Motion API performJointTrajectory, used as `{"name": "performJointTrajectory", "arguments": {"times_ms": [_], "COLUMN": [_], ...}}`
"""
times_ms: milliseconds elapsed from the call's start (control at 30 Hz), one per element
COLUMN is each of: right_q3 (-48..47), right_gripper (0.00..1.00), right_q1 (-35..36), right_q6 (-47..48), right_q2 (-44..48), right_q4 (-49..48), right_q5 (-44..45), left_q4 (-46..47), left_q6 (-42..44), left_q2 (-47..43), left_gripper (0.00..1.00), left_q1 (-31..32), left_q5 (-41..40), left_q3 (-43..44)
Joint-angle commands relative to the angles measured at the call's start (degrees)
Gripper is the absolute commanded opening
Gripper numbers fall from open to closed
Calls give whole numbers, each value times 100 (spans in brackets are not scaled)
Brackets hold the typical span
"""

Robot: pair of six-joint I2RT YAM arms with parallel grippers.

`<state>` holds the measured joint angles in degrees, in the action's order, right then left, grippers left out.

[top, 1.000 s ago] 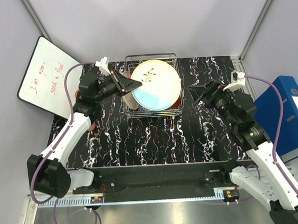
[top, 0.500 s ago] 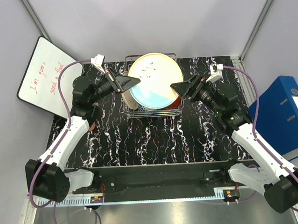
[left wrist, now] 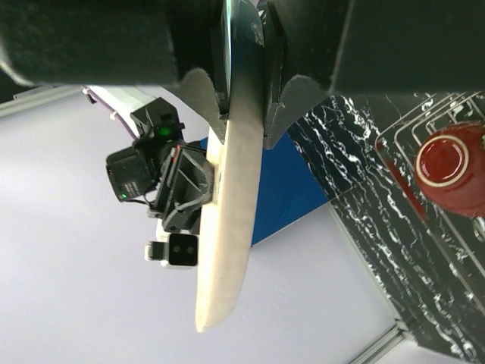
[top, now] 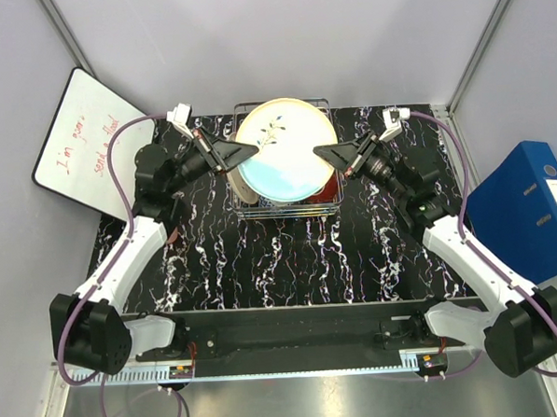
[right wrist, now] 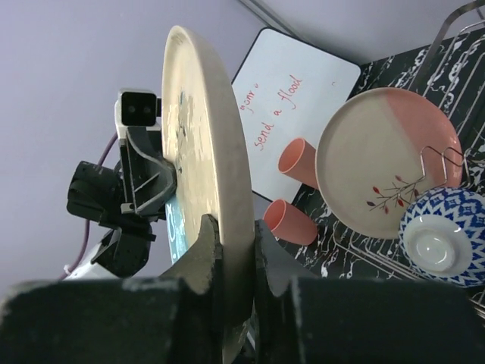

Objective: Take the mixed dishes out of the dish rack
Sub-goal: Pick up the plate from the dish rack, then place the plate at the center of the board.

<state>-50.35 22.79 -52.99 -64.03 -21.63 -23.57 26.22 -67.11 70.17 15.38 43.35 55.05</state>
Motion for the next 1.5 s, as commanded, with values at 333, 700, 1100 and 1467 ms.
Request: {"name": "performJointTrajectory", "arguments": {"times_ms": [333, 700, 1100, 1467], "right_q3": [-291, -353, -924, -2162], "right_gripper": [0, 0, 0, 0], "right_q1": [77, -467, -2635, -3201], "right_q6": [896, 984, -333, -423], "right_q2": [312, 936, 515, -1840], "right_q4": [808, 1556, 1908, 1732], "right_q5": [-33, 687, 1496, 1751], "left_q4": [288, -318, -1241, -2569], "left_q6": [5, -126, 354, 1200], "left_q2": [629, 788, -133, -1471], "left_gripper": [85, 99, 99, 99], "left_q1": [203, -675, -1424, -922], "left_q5": [332, -160, -960, -1778], "left_q3": [1051, 1412, 280, -547]}}
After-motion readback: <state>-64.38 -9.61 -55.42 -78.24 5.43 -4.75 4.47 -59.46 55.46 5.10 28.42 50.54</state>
